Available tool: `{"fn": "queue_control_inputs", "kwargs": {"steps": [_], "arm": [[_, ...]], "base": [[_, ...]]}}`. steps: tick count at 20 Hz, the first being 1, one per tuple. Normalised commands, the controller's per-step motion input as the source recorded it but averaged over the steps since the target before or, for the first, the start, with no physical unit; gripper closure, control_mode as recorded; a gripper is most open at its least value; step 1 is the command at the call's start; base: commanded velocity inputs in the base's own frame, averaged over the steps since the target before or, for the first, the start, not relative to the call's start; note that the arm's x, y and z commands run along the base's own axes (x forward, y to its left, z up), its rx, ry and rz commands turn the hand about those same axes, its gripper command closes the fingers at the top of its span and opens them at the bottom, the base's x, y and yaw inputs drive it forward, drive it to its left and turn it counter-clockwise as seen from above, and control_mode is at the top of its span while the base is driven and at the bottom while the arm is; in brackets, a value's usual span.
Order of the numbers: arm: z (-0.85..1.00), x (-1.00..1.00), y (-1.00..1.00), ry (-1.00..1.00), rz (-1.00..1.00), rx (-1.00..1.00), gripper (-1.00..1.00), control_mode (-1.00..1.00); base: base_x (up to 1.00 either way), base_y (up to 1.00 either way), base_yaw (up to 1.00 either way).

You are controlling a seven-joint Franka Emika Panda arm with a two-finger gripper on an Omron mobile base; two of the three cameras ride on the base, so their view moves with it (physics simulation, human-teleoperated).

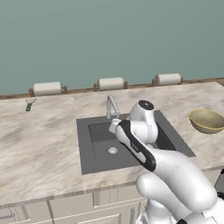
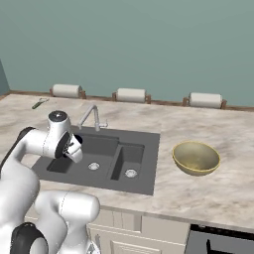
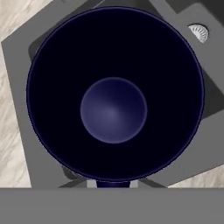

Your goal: Pick the mug and place it in the sink. Pick the bowl and place it in the open cabinet and then close the cabinet.

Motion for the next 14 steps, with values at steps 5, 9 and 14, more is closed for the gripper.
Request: {"fn": "queue_control_inputs", "kwargs": {"steps": [5, 9, 14], "arm": [[-0.12, 0.28, 0.01, 0.06, 0.00, 0.00, 1.00, -1.00], [-0.02, 0.23, 0.00, 0.12, 0.00, 0.00, 1.00, -1.00], [-0.11, 0.19, 0.00, 0.10, 0.00, 0.00, 1.00, -1.00]], "base": [[0.00, 0.00, 0.00], [0.00, 0.00, 0.00], [0.00, 0.00, 0.00]]}}
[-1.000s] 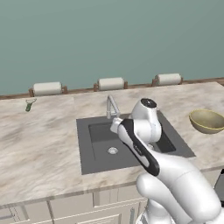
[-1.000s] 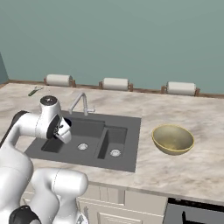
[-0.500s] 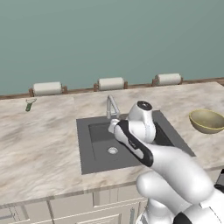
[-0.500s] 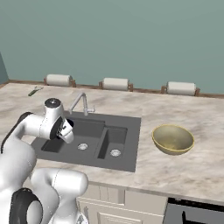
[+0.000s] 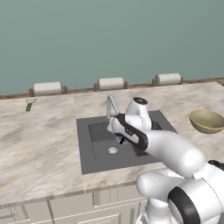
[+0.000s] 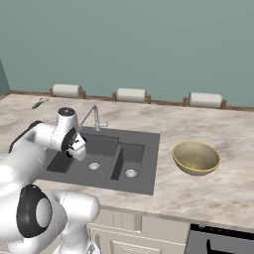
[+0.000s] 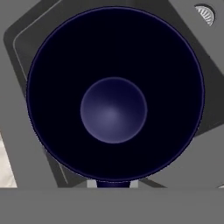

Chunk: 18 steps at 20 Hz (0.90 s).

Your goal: Pick the mug and place it in the sink. Pick the bowl and place it in the open cabinet and then close the cabinet.

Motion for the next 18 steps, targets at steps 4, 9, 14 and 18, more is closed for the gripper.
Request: {"fn": "queue_control_inputs", "kwargs": {"steps": [4, 9, 14, 18], "arm": [[-0.24, 0.10, 0.00, 0.03, 0.00, 0.00, 1.00, -1.00], [-0.39, 0.00, 0.00, 0.00, 0.00, -0.01, 1.00, -1.00], [-0.35, 0.00, 0.00, 0.00, 0.00, 0.00, 1.00, -1.00], [-0.06, 0.03, 0.00, 0.00, 0.00, 0.00, 1.00, -1.00]], "base": [[0.00, 0.00, 0.00], [0.00, 0.00, 0.00], [0.00, 0.00, 0.00], [0.00, 0.00, 0.00]]}}
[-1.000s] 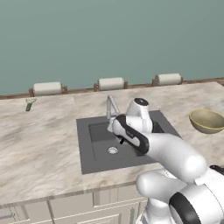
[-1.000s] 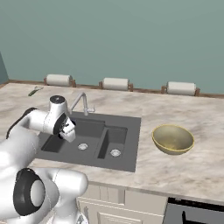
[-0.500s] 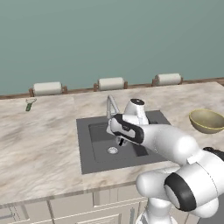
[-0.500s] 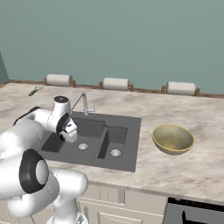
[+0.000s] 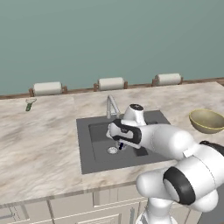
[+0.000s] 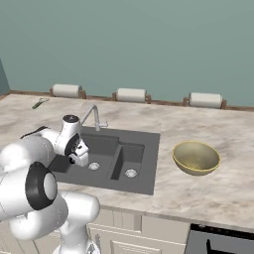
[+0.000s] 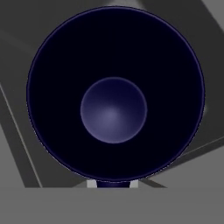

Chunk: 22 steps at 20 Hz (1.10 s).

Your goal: Pick the mug and place it in the sink. Pick the bowl and place it in the open cabinet and then close the cabinet.

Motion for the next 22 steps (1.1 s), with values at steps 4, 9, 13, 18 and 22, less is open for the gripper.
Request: {"fn": "queue_control_inputs", "kwargs": {"steps": [4, 9, 13, 18, 22], "arm": [[-0.05, 0.11, 0.00, 0.00, 0.00, 0.00, 1.00, -1.00], [-0.23, 0.17, 0.00, 0.01, 0.00, 0.00, 1.00, -1.00], [-0.26, 0.24, 0.00, 0.03, 0.00, 0.00, 1.00, -1.00], [-0.13, 0.29, 0.00, 0.04, 0.00, 0.00, 1.00, -1.00], [-0.08, 0.20, 0.00, 0.01, 0.00, 0.00, 1.00, -1.00]], "base": [[0.00, 0.00, 0.00], [0.00, 0.00, 0.00], [0.00, 0.00, 0.00], [0.00, 0.00, 0.00], [0.00, 0.00, 0.00]]}}
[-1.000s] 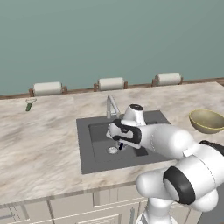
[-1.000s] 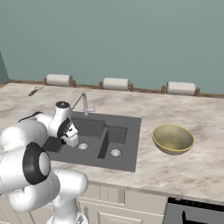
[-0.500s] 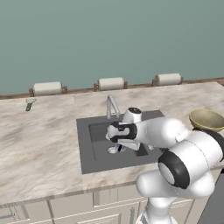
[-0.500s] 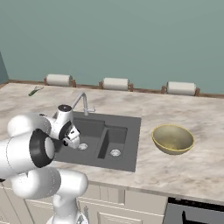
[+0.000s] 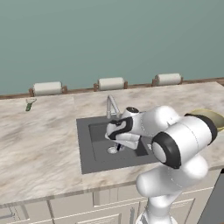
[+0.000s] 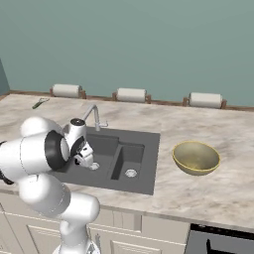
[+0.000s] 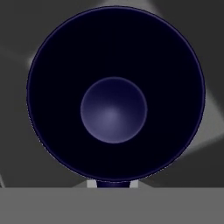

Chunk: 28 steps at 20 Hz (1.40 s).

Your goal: Pick the mug and place it in the sink. Pick the bowl and place it in the open cabinet and then close the cabinet.

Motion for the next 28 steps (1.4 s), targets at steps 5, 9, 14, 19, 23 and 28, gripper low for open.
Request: {"fn": "queue_control_inputs", "kwargs": {"steps": [5, 9, 14, 19, 23, 28], "arm": [[-0.17, 0.16, 0.00, 0.00, 0.00, 0.00, 1.00, -1.00], [-0.26, 0.11, 0.00, 0.00, 0.00, 0.00, 1.00, -1.00], [-0.27, 0.10, 0.00, 0.00, 0.00, 0.00, 1.00, -1.00], [-0.23, 0.13, 0.00, 0.00, 0.00, 0.00, 1.00, -1.00], [-0.24, 0.16, 0.00, 0.00, 0.00, 0.00, 1.00, -1.00], [-0.22, 0.19, 0.00, 0.00, 0.00, 0.00, 1.00, -1.00]], "base": [[0.00, 0.00, 0.00], [0.00, 0.00, 0.00], [0.00, 0.00, 0.00], [0.00, 0.00, 0.00], [0.00, 0.00, 0.00], [0.00, 0.00, 0.00]]}}
